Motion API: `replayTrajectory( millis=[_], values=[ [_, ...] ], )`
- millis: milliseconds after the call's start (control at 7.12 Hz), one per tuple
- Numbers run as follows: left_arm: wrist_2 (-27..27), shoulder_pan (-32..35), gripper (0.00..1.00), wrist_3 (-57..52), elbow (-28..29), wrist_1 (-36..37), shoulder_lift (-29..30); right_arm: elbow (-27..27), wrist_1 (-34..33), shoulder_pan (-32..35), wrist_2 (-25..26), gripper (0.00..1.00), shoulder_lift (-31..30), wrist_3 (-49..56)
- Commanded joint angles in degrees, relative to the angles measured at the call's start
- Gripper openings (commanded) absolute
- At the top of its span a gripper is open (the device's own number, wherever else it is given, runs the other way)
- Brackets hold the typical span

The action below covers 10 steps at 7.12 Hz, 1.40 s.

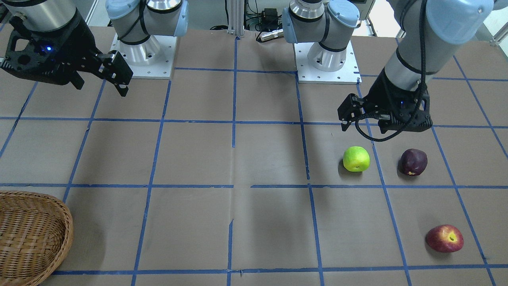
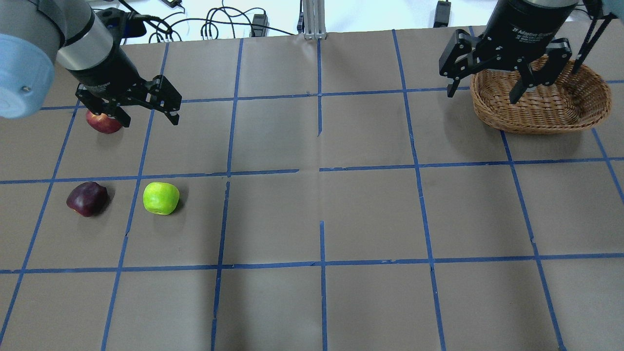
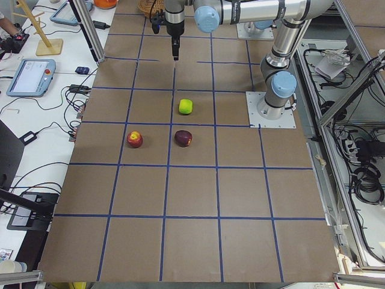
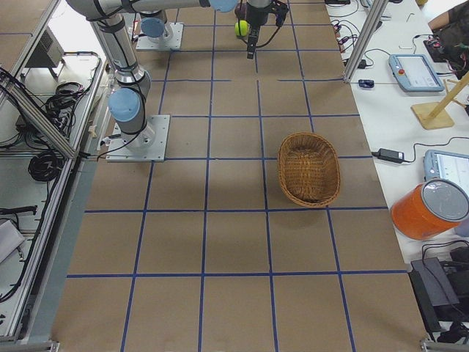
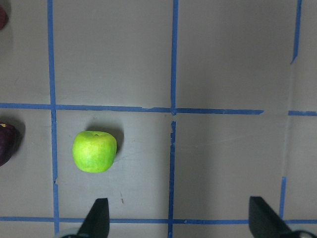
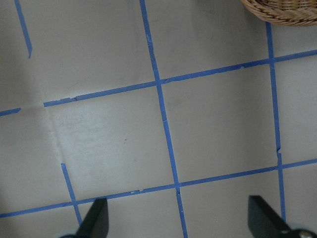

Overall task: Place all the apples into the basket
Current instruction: 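Lower the left gripper onto the green apple and grasp it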

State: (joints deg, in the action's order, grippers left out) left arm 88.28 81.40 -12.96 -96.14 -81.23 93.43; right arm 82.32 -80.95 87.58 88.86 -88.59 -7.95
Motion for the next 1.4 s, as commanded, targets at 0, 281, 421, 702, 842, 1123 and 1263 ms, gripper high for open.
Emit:
replayTrajectory(
  millis=[0,281,421,702,842,1123,1263],
  values=[
    [0.0,-8.1,1.00,-12.3,-14.4,15.8,1.2,-0.1,-0.2,-0.1,-0.3,1.00,0.0,0.0],
    [0.5,-10.5,1.00,-16.5,-23.4,25.2,3.3,0.1,-0.4,-0.1,-0.9,1.00,0.3,0.0],
    [0.7,-10.5,1.00,-16.4,-24.6,25.5,4.6,0.1,-0.4,0.0,-0.9,1.00,0.4,0.0],
    [0.5,-10.5,1.00,-15.9,-24.5,25.6,7.7,0.1,-0.5,0.0,-0.6,1.00,0.5,0.1],
    [0.6,-10.5,1.00,-14.7,-24.2,25.7,9.4,0.2,-0.4,0.0,-0.3,1.00,0.5,0.5],
    [0.5,-10.0,0.61,-9.5,-23.9,28.3,11.0,0.1,-0.6,-0.1,-0.3,1.00,0.6,0.7],
    [0.5,-9.8,0.26,-9.4,-23.8,28.4,10.9,0.1,-0.8,-0.1,-0.4,1.00,0.5,0.7]
  ],
)
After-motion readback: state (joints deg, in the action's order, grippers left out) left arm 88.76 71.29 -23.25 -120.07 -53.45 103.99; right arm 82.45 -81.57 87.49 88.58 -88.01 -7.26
